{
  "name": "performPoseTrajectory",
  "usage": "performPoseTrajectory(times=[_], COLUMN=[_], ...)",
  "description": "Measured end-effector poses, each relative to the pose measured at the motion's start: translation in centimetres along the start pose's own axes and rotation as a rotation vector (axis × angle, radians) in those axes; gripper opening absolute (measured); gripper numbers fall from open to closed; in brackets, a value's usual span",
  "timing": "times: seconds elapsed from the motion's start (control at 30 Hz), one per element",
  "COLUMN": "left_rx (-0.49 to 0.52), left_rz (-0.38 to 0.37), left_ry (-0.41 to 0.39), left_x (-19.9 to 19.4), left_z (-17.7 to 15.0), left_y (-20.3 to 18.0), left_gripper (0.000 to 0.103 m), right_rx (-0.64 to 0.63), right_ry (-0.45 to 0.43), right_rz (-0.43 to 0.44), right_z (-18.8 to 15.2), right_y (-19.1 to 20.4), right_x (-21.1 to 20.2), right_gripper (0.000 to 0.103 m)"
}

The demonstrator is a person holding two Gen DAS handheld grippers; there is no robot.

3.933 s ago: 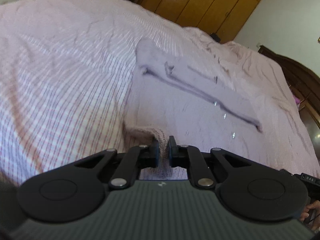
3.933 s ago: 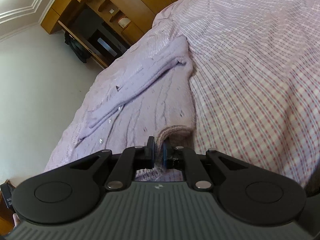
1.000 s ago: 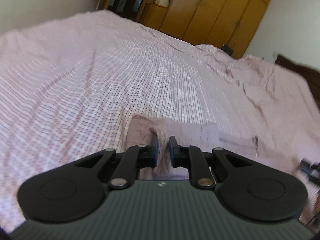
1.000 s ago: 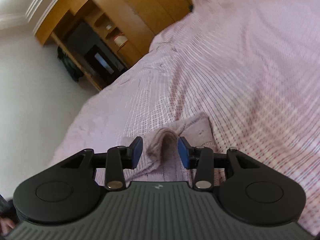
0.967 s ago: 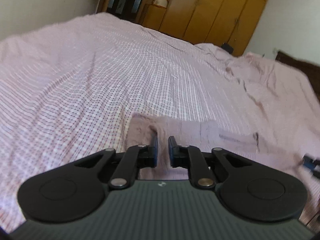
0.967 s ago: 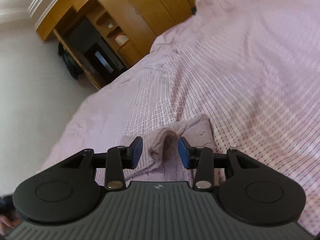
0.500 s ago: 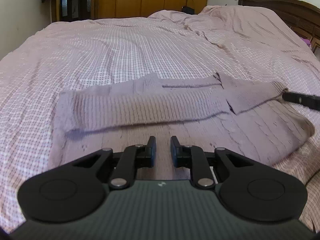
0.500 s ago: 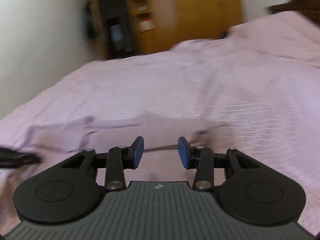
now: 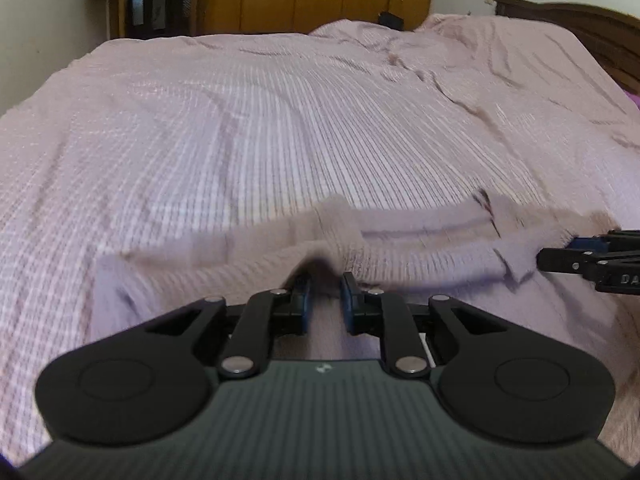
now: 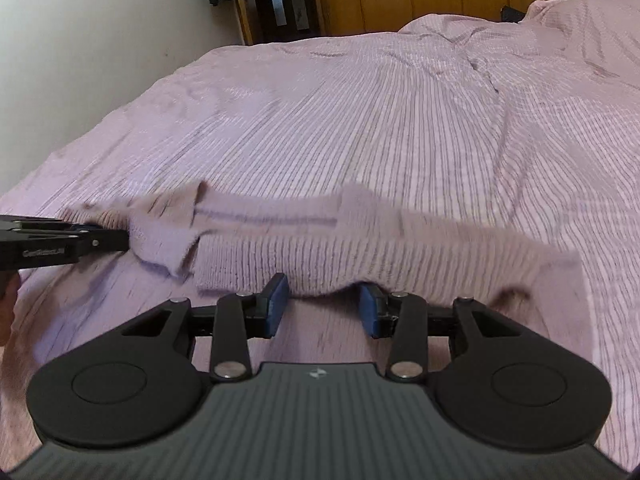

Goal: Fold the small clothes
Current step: 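Withdraw both open grippers from the folded cardigan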

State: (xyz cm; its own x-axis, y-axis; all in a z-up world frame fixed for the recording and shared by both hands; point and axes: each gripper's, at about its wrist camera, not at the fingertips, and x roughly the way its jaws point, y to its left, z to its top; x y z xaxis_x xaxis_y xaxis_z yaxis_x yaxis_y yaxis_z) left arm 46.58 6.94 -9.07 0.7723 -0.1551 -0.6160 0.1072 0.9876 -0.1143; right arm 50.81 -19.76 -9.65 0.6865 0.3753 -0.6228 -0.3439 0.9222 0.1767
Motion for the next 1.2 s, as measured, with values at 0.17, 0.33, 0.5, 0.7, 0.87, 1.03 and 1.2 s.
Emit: performPoseTrajectory(times=[0.17,0.33,0.5,0.7,0.87,1.03,1.2], left_rx=[0.010,0.043,0.028,0.026,0.041,0.042,-0.020], left_rz=[0.085,0.109,0.133,0.086,0.060,0.053,0.019], left_ry=[-0.055,-0.055,-0.077,-0.059,-0.026,0.026,0.028], left_x=[-0.7,-3.3,-6.2,-7.2,-5.1,-2.2,-1.4], left_z=[1.1,0.0,-1.9,-3.7,-3.1,-2.5,-2.1], left_y=[1.2,1.4,0.7,-0.2,-0.9,0.3,2.6], left_gripper=[0.024,0.030,0.046,0.047,0.047,0.047,0.047], right_rx=[0.098,0.122,0.159,0.218,0.239,0.200,0.243], right_ry=[-0.075,-0.113,-0.138,-0.171,-0.198,-0.174,-0.160], right_rz=[-0.034,-0.020,-0.022,-0.044,-0.003,0.011,0.026], right_z=[1.2,0.2,-2.4,-6.4,-8.8,-8.7,-9.5], right_y=[-1.1,-1.6,-2.6,-4.7,-5.3,-5.6,-6.3], right_x=[1.1,-1.6,-6.9,-11.5,-11.5,-10.7,-9.8], right_gripper=[0.047,0.047,0.047,0.047,0.051,0.052,0.053])
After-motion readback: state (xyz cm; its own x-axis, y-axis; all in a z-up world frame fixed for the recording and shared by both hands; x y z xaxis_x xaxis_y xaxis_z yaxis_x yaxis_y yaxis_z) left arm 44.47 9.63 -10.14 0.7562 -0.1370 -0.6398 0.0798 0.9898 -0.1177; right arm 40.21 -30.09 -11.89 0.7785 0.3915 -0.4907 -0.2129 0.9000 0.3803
